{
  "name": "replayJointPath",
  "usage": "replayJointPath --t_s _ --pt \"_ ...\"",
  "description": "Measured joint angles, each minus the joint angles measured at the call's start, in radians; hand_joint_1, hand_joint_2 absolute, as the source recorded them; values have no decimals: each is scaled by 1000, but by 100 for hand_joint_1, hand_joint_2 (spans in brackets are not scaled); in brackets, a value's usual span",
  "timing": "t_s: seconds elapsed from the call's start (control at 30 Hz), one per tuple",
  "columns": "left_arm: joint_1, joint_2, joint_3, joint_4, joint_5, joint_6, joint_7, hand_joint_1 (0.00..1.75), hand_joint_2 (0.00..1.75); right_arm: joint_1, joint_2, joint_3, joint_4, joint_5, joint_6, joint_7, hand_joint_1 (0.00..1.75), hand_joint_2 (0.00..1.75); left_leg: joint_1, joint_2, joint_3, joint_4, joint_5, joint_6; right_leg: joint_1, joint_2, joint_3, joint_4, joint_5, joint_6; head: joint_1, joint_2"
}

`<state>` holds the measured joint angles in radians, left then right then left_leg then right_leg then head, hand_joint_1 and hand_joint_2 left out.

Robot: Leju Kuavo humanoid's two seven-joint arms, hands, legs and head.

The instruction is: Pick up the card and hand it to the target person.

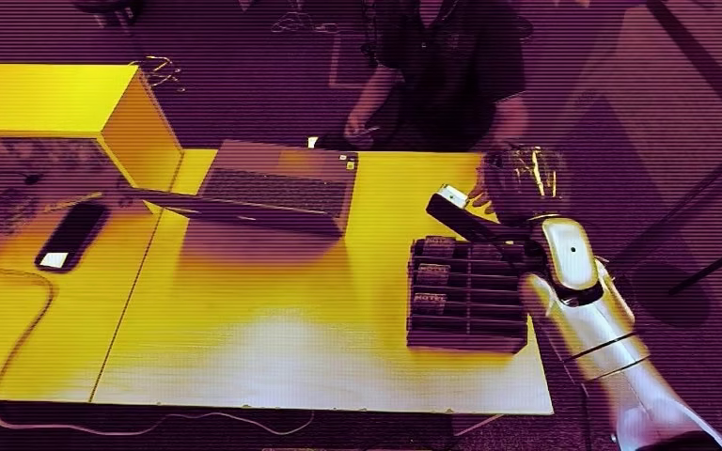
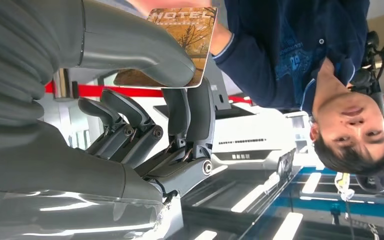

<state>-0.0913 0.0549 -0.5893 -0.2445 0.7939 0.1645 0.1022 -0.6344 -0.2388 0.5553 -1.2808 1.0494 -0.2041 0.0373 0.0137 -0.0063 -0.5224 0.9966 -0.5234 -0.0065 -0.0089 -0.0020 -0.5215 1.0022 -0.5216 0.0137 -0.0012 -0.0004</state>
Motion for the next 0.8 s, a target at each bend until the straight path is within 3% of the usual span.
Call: replayJointPath --t_s 0.2,0.23,0.33,0.37,0.5,0.63,0.8 --pt "0 0 -11 0 -4 -5 3 0 0 -10 26 13 35 72 -58 -1 175 175 0 0 0 0 0 0 0 0 0 0 0 0 0 0" --pt "0 0 -12 0 -4 -5 4 0 0 -9 29 14 37 83 -68 -1 162 175 0 0 0 0 0 0 0 0 0 0 0 0 0 0" --pt "1 0 -15 0 -5 -5 7 0 0 -3 38 14 41 99 -65 -1 31 175 0 0 0 0 0 0 0 0 0 0 0 0 0 0" --pt "1 0 -15 0 -4 -4 6 0 0 -1 41 14 42 96 -48 -2 0 175 0 0 0 0 0 0 0 0 0 0 0 0 0 0" --pt "1 0 -15 0 5 -2 -6 0 0 4 54 21 62 52 43 -6 0 175 0 0 0 0 0 0 0 0 0 0 0 0 0 0" --pt "1 0 -15 0 19 5 -9 0 0 15 62 30 79 -10 49 -8 0 175 0 0 1 0 0 0 0 0 0 0 0 0 0 0" --pt "1 -8 -15 0 54 36 -14 0 0 101 70 18 39 -240 45 -39 0 175 0 0 1 0 0 0 0 0 0 0 0 0 0 0"
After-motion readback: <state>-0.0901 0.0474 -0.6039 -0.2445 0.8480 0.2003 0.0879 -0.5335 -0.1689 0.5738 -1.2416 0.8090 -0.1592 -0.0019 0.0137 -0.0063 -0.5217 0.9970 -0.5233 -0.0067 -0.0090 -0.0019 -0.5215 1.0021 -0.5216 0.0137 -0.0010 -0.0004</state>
